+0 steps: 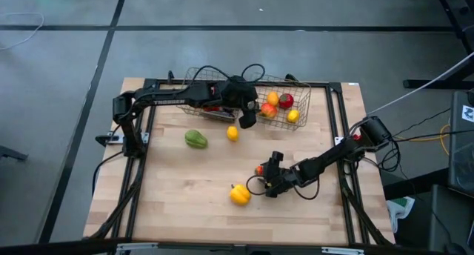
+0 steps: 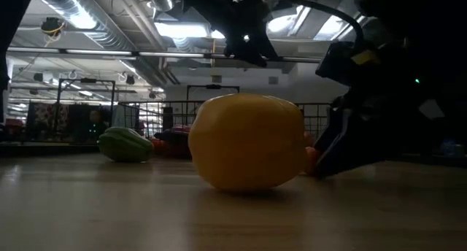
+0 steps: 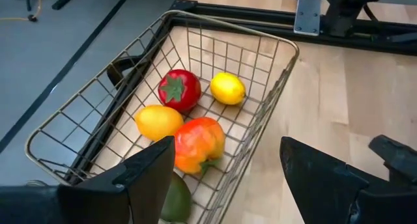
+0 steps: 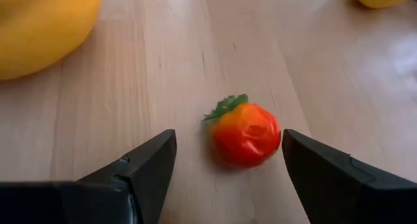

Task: Sort produce into baskets
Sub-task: Put the small red tomato into the right golden wire basket

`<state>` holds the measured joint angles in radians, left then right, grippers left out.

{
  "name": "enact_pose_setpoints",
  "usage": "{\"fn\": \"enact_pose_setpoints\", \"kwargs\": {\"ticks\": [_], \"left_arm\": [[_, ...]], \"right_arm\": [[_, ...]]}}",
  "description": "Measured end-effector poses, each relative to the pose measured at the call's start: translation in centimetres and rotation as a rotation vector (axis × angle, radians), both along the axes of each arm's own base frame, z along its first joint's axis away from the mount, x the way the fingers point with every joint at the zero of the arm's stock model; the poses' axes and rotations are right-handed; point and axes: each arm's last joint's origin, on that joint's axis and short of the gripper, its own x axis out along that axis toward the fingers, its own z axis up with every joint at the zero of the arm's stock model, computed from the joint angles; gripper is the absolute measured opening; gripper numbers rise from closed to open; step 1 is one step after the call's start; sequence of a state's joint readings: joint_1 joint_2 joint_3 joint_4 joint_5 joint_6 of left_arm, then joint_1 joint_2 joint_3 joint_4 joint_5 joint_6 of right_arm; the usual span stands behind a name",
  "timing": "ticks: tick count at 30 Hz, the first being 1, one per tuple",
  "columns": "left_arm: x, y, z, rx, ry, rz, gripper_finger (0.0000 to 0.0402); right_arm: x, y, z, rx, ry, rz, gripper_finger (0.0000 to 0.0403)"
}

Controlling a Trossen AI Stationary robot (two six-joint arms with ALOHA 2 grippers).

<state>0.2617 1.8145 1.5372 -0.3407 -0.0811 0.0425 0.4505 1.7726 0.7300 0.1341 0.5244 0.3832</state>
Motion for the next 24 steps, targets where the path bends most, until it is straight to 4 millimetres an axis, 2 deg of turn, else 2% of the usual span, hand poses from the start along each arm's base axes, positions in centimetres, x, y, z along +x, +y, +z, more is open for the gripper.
{"fn": "enact_pose_setpoints", "kwargs": {"ticks": [15,24], "left_arm": [[0.2,-0.7,0.0,-0.002,0.000,-0.015,0.0274],[0.2,-0.8,0.0,-0.008,0.002,-0.015,0.0274]], "right_arm": [[1.2,-2.6,0.0,0.073,0.004,-0.046,0.0280],[1.2,-2.5,0.1,0.081,0.006,-0.037,0.0280]]}}
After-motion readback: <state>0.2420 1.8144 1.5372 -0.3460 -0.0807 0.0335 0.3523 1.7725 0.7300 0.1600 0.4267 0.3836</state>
